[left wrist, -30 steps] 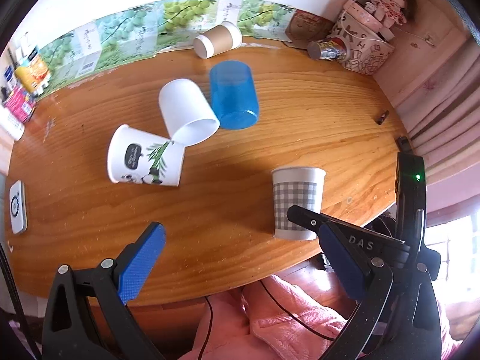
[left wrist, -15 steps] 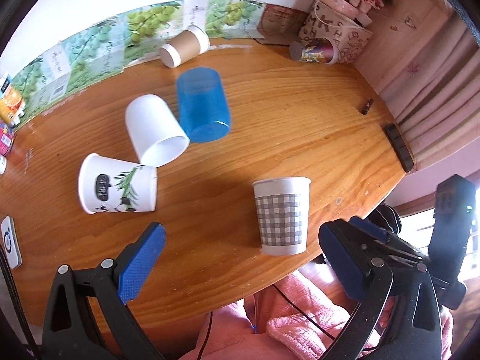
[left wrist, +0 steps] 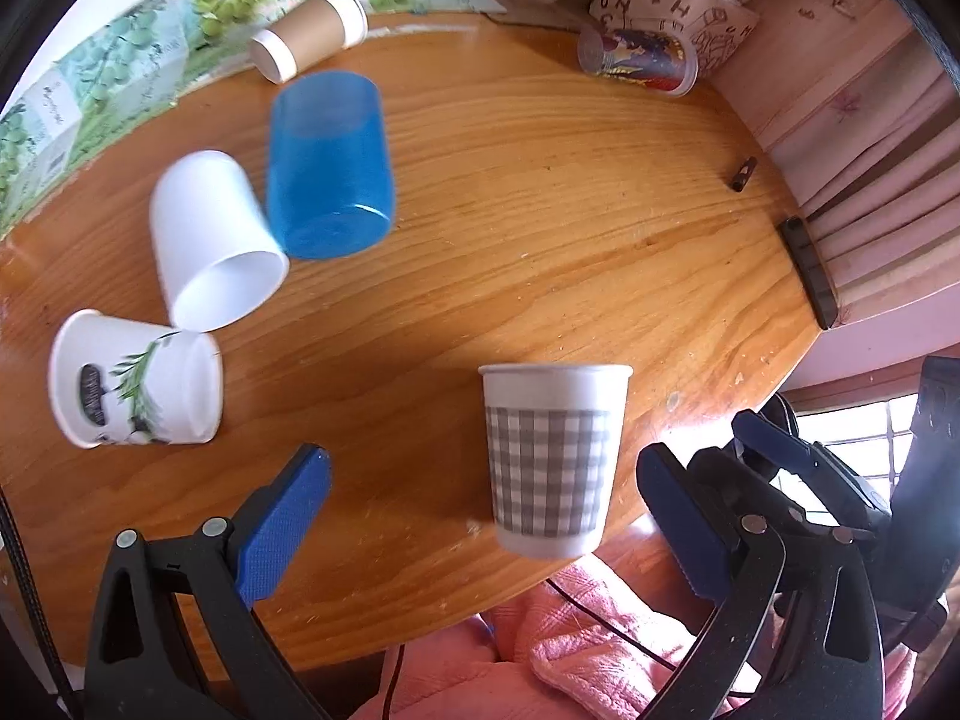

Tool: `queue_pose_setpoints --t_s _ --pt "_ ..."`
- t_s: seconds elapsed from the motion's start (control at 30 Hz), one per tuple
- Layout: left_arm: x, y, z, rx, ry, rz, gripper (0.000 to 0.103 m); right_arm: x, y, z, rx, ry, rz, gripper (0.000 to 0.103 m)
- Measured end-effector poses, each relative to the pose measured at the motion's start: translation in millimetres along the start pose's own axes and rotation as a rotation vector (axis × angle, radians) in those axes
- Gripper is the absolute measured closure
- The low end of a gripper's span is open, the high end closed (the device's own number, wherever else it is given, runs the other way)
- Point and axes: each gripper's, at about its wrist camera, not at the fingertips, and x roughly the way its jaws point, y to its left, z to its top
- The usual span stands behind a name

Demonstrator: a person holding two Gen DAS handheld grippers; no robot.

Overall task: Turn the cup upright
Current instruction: 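Rotate the right gripper to turn the grey-checked cup rim-up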

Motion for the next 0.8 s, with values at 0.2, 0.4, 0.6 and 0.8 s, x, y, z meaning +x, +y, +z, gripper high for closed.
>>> queue_pose_setpoints --t_s 0.2,0.4,0.6,0.8 --pt "23.4 -9.5 12.0 -0.004 0.057 0.001 0.002 10.5 -12.6 10.0 -0.027 0.063 0.007 0.021" --pt "41.5 -11.3 20.2 -0.024 0.111 -0.015 0.002 19.4 -27.2 18.1 -0.038 0.119 0.005 0.021" --pt "56.6 -11.3 28.5 -0.031 0.162 -0.011 0.006 26.3 -36.2 21.7 -0.048 0.163 -0.002 0.021" --pt "66.3 -9.2 33.0 -0.038 0.199 -0.009 0.016 29.3 -40.2 25.8 -0.069 0.184 -0.006 0.021"
